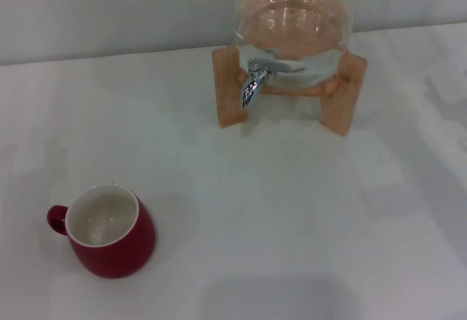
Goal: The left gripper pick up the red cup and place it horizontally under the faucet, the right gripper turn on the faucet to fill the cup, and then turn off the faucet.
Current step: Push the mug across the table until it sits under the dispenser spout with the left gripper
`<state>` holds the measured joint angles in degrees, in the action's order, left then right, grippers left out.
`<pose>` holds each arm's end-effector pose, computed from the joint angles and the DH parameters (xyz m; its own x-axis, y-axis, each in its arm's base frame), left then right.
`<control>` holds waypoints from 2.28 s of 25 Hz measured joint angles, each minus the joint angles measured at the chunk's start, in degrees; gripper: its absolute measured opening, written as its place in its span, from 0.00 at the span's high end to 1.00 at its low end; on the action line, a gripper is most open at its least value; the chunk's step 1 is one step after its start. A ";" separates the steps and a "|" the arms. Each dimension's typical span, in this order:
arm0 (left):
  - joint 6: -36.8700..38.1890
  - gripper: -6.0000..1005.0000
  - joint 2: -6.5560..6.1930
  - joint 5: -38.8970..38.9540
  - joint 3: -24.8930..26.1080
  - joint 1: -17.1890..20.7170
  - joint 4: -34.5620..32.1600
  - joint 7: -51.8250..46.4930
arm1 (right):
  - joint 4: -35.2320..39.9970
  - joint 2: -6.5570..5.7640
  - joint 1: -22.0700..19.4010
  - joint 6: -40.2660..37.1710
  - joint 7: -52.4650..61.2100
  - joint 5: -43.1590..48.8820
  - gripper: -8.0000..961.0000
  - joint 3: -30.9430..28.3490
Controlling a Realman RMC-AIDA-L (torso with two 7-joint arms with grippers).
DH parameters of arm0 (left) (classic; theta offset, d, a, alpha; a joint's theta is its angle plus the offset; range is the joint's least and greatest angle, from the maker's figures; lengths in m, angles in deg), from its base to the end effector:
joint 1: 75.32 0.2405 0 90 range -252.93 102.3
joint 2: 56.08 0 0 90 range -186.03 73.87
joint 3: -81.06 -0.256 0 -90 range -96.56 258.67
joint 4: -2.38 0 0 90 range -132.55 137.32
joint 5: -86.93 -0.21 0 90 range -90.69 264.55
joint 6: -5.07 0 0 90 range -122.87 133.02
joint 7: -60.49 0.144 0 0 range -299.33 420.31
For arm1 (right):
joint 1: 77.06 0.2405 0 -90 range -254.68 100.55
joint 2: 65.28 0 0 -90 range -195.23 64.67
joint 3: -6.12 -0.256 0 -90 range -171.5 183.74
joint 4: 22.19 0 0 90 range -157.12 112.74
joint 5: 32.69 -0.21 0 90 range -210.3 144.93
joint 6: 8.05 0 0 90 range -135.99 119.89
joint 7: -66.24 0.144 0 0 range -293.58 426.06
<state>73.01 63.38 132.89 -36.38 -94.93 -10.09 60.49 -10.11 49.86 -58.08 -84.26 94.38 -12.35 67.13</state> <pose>-0.3542 0.3122 0.0125 0.7472 -0.0825 0.6594 0.6645 0.0845 -0.7425 0.3593 0.3144 0.0821 0.6092 0.2380 -0.7564 -0.7619 -0.0888 -0.6416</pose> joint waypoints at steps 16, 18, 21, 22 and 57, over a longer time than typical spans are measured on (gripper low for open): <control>0.50 0.25 -0.02 0.01 0.01 0.03 -0.01 0.00 | 0.44 -0.02 0.03 -0.08 -1.52 -0.25 0.10 -0.10; 0.53 0.25 -0.02 0.01 0.02 0.06 0.00 0.00 | 0.45 -0.02 0.02 -0.09 -1.28 -0.25 0.10 -0.10; 0.54 0.25 0.00 -0.18 0.02 0.06 -0.01 -0.04 | 0.37 -0.01 0.05 -0.12 -0.96 -0.25 0.10 -0.10; 0.54 0.25 0.03 -0.47 0.02 0.10 0.00 -0.09 | 0.34 -0.01 0.06 -0.13 -0.91 -0.25 0.10 -0.10; 7.09 0.25 0.12 -15.04 -3.27 9.32 -1.08 -2.39 | -2.38 0.08 -0.03 -0.69 1.27 0.42 0.10 0.68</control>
<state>80.10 63.50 117.85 -39.65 -85.61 -11.17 58.11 -12.49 49.95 -58.11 -84.96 95.65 -11.93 67.81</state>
